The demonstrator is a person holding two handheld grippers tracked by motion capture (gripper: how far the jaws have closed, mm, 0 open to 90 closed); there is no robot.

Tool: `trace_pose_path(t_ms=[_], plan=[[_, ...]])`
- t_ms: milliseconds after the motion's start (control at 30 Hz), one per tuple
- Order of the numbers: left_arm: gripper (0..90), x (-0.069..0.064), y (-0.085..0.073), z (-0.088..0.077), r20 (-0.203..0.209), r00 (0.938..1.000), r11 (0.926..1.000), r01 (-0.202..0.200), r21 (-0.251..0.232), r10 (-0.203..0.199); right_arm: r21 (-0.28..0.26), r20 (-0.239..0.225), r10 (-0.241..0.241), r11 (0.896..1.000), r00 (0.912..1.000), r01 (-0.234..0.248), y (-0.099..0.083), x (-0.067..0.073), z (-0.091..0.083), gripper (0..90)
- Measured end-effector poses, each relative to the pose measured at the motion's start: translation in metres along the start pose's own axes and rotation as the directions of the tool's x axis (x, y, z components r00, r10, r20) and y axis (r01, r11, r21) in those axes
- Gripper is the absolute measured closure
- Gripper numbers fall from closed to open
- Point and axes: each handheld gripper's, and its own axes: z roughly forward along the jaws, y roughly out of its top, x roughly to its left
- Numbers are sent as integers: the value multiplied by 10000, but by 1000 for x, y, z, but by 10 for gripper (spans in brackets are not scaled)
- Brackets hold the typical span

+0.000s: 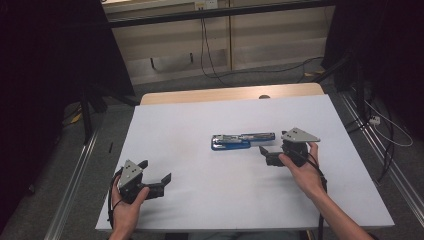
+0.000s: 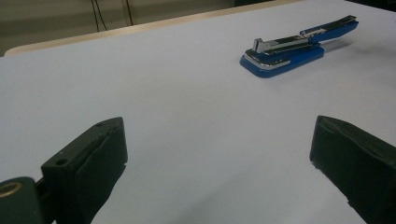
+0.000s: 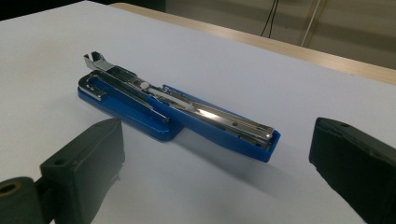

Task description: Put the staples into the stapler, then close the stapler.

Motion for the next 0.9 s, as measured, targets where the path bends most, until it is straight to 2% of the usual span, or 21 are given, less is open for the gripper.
trace_pose_path(t_ms=[100, 267, 500, 567, 733, 900], plan=[[42, 2, 0, -1, -2, 10000, 10000, -29, 10, 29, -80, 175, -25, 10000, 9998, 27, 0, -3, -2, 36], [42, 1, 0, 0, 25, 10000, 10000, 3, -27, -3, 161, 415, 145, 9998, 9990, -152, -3, -13, -5, 40], [42, 3, -1, 3, 111, 9999, 10000, 93, 17, -93, -81, 792, 378, 9993, 9961, -373, -5, -21, -4, 71], [42, 3, -1, 3, 139, 9998, 9999, 111, 50, -112, -128, 712, 539, 9985, 9960, -531, -6, -23, -4, 75], [42, -3, 0, 7, 355, 9992, 9996, -211, 167, 205, 16, 836, 394, 9992, 9957, -397, -6, -22, -4, 81], [42, -7, 1, 9, 449, 9987, 9995, -263, 185, 255, 177, 699, 447, 9988, 9965, -461, -7, -25, -3, 88]])
